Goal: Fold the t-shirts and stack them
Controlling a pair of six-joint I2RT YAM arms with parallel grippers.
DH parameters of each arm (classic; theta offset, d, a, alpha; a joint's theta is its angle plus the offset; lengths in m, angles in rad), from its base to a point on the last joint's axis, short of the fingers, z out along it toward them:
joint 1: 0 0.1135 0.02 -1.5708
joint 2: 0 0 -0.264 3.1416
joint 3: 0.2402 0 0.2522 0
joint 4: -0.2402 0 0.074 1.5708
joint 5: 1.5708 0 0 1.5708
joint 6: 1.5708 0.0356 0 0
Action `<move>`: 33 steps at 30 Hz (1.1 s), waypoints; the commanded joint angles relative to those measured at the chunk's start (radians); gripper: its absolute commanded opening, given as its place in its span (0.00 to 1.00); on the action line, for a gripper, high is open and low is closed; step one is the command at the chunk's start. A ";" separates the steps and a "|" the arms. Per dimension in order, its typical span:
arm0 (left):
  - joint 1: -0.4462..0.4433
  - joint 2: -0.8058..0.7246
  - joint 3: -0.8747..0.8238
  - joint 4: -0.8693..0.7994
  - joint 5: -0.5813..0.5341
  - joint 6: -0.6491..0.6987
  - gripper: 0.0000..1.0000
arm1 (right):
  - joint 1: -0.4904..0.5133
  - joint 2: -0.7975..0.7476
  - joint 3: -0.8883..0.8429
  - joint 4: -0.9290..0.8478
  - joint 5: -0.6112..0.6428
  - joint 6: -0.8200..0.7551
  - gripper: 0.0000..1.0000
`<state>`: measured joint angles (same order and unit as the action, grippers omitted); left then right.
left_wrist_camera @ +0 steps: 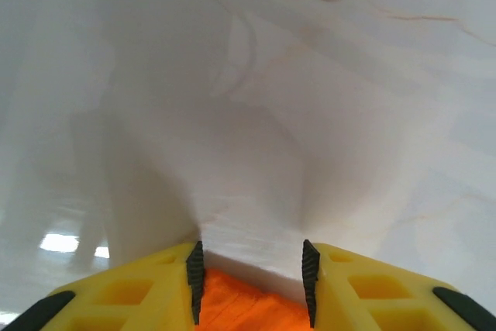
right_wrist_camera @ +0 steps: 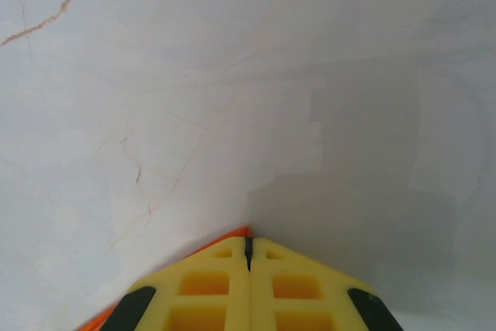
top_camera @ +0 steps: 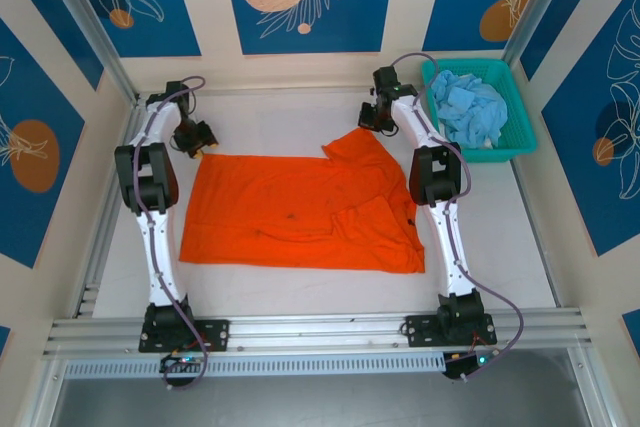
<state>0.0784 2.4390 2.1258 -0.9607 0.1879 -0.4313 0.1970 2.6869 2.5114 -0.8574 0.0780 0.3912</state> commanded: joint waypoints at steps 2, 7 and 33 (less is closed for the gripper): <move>-0.034 0.035 -0.014 0.013 0.065 0.023 0.32 | 0.005 -0.030 -0.008 -0.028 -0.001 -0.012 0.02; -0.034 0.040 0.005 0.000 0.044 0.029 0.17 | 0.006 -0.041 -0.008 -0.032 0.000 -0.015 0.01; -0.037 -0.066 -0.033 -0.038 -0.245 0.004 0.62 | 0.010 -0.075 -0.016 -0.045 0.001 -0.016 0.00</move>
<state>0.0349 2.4161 2.1029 -0.9607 0.0135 -0.4122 0.1974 2.6629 2.5046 -0.8806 0.0788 0.3908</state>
